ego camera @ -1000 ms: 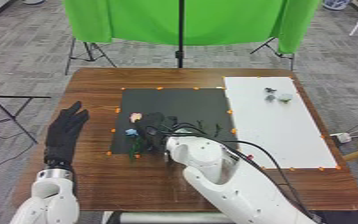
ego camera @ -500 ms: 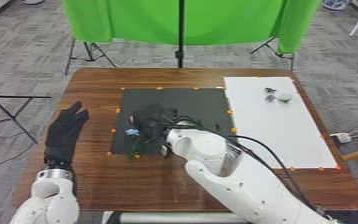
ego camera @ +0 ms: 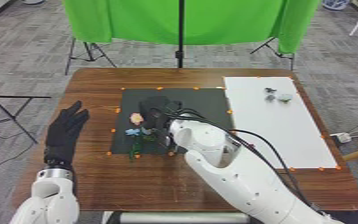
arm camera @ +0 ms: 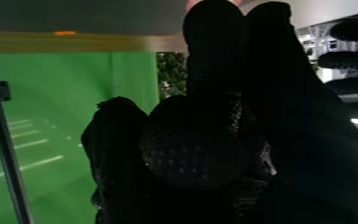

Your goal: Arrange flowers

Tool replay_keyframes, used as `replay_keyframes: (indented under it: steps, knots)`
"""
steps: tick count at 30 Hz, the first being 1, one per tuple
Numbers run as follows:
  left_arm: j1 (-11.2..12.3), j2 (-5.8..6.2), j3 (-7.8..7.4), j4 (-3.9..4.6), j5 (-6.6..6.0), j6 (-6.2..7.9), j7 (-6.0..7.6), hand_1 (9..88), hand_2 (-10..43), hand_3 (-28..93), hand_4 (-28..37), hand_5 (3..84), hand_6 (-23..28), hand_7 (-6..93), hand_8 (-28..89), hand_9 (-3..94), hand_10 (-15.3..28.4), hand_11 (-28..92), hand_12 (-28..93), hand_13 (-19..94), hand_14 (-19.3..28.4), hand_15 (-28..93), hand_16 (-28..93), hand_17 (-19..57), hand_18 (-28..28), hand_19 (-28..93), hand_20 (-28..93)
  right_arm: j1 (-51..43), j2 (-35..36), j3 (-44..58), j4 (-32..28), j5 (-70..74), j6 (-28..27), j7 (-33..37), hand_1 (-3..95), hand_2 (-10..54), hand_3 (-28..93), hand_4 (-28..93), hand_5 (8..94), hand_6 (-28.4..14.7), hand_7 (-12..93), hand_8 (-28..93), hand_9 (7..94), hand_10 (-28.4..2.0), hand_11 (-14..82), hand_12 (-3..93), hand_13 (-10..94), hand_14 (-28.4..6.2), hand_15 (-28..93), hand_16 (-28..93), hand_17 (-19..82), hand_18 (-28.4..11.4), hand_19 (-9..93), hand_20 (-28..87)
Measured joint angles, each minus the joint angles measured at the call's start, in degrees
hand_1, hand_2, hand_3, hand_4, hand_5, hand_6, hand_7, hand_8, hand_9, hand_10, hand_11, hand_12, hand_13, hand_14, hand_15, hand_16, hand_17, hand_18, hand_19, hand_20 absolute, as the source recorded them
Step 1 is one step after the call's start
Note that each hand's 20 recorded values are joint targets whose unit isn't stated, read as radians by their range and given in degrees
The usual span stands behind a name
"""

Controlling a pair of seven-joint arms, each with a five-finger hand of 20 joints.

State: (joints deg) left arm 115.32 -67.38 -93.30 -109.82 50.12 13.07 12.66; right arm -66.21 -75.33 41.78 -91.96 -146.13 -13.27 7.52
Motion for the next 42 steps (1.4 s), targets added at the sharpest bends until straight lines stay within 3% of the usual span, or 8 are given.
replay_keyframes:
  steps: [7,11,13,17,22,29,33,42]
  knots:
    - [0.0,-0.02,-0.02,0.0,0.0,-0.03,0.02,21.5,-2.5,66,-23.5,43.2,4.1,9.3,-5,42.8,13.6,14,12,31,15.2,8,2,3.7,10.3,1,15,-0.2,0.0,0.2,0.1,-0.2,-0.5,0.0,59.1,-9.5,39,-12,77.7,0.5,24,16,91.4,-9.0,29.5,24.0,94,0.0,61,28,67,-10.5,93,55]
    - [0.0,-0.02,-0.03,-0.04,0.0,-0.03,0.03,21.5,-2.5,66,-23.5,43.2,4.1,9.2,-5,42.8,13.7,14,12,31,15.2,8,2,3.8,10.2,1,15,-0.1,0.7,0.3,-1.1,1.3,0.0,0.6,50.8,-9.5,48,-14,75.3,0.6,23,15,89.4,-9.4,28.2,23.9,94,-0.9,57,33,65,-11.0,93,55]
    - [0.0,-0.02,-0.04,-0.04,0.0,-0.03,0.04,21.5,-2.5,66,-23.5,43.2,4.2,9.2,-5,42.8,13.7,14,12,31,15.2,8,2,3.7,10.2,1,15,0.1,1.6,0.5,-2.5,3.0,1.3,1.1,46.3,-8.9,53,-15,72.9,0.3,22,12,86.7,-11.0,25.5,23.2,92,-2.0,55,35,63,-12.0,93,55]
    - [0.1,-0.04,-0.17,-0.15,0.0,-0.02,0.1,21.6,-2.4,66,-23.5,43.1,4.1,9.2,-5,42.8,13.6,14,12,31,15.2,8,2,3.8,10.2,1,15,1.0,4.8,2.4,-6.7,5.7,3.6,3.6,39.0,-6.9,57,-14,68.9,1.0,21,-6,81.6,-13.1,22.5,23.1,88,-4.2,55,35,60,-13.0,93,54]
    - [0.8,-0.04,-0.65,-0.47,0.0,0.02,0.14,21.5,-2.4,66,-23.4,43.1,4.1,9.2,-5,42.8,13.6,14,12,31,15.2,8,2,3.8,10.2,1,15,2.6,9.4,9.8,-8.8,6.1,-2.2,7.0,36.3,-6.6,57,-13,67.6,1.1,19,-8,80.3,-13.3,21.8,23.0,88,-4.5,56,34,59,-13.2,93,54]
    - [1.1,-0.04,-0.74,-0.55,-0.01,0.04,0.17,21.6,-2.4,66,-23.5,43.2,4.0,9.3,-5,42.8,13.6,14,12,31,15.2,8,2,3.8,10.2,1,15,5.6,14.0,18.3,1.4,1.4,-4.4,10.1,36.8,-7.7,57,-13,65.8,1.2,16,-8,80.7,-14.0,18.8,20.9,89,-4.3,56,33,62,-11.6,93,52]
    - [1.1,-0.04,-0.74,-0.55,-0.01,0.05,0.17,21.6,-2.3,66,-23.4,43.2,4.1,9.3,-5,42.8,13.5,14,12,31,15.2,8,2,3.8,10.2,1,15,5.5,14.0,24.3,6.6,-3.1,-8.7,11.5,37.9,-8.7,57,-13,66.8,1.5,16,-8,83.3,-13.3,18.7,20.4,91,-3.6,55,33,64,-10.8,93,51]
    - [1.1,-0.17,-0.74,-0.55,-0.01,0.05,0.17,21.6,-2.4,66,-23.3,43.1,4.0,9.3,-5,42.8,13.6,14,12,31,15.2,8,2,3.8,10.2,1,15,3.7,13.1,28.8,10.5,-5.9,-13.0,12.6,39.0,-9.3,56,-13,68.0,1.7,16,-9,85.3,-12.6,19.4,20.4,93,-2.9,54,33,65,-10.3,93,51]
